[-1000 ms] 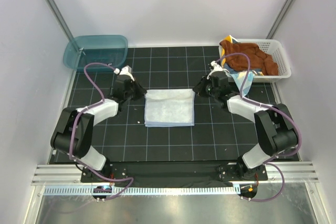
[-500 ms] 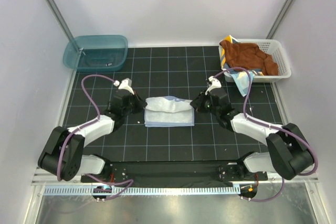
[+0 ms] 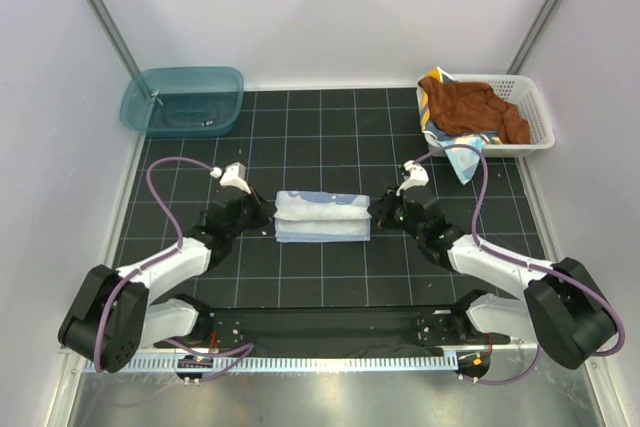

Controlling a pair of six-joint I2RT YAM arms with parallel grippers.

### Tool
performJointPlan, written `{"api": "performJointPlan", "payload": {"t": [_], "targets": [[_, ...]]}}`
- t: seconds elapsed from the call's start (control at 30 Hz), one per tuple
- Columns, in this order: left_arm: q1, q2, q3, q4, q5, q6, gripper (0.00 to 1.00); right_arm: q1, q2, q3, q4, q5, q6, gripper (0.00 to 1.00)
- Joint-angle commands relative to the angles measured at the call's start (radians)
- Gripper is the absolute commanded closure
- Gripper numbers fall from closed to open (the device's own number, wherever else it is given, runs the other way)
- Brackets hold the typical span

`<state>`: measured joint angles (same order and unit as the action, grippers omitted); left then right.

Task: Fold and stack the towels
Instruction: Fold the towel

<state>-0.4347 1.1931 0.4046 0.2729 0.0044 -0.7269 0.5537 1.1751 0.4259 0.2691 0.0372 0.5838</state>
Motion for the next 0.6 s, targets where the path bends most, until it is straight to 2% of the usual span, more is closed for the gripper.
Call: {"api": "performJointPlan", "payload": {"t": [0.0, 0.23, 0.3, 0.4, 0.47, 0.53, 0.57], "targets": [[-0.010, -0.056, -0.018, 0.037, -0.044, -0.011, 1.00, 0.021, -0.044, -0.022, 0.038, 0.055, 0.016, 0.89], [-0.030, -0.092, -0.047, 0.009, -0.061, -0.022, 1.00, 0.032, -0.040, -0.059, 0.056, 0.066, 0.030, 0.89], [-0.039, -0.090, -0.056, 0.006, -0.067, -0.028, 0.99, 0.035, -0.034, -0.073, 0.073, 0.055, 0.039, 0.84], [-0.044, -0.082, -0.067, -0.003, -0.069, -0.042, 0.89, 0.043, -0.020, -0.084, 0.082, 0.052, 0.048, 0.81], [-0.055, -0.085, -0.072, -0.015, -0.076, -0.052, 0.84, 0.048, -0.017, -0.091, 0.082, 0.053, 0.048, 0.70], [-0.062, -0.096, -0.070, -0.053, -0.087, -0.060, 0.72, 0.048, -0.015, -0.090, 0.073, 0.055, 0.051, 0.68], [-0.064, -0.114, -0.063, -0.069, -0.096, -0.063, 0.69, 0.048, -0.017, -0.085, 0.064, 0.056, 0.051, 0.67]]}}
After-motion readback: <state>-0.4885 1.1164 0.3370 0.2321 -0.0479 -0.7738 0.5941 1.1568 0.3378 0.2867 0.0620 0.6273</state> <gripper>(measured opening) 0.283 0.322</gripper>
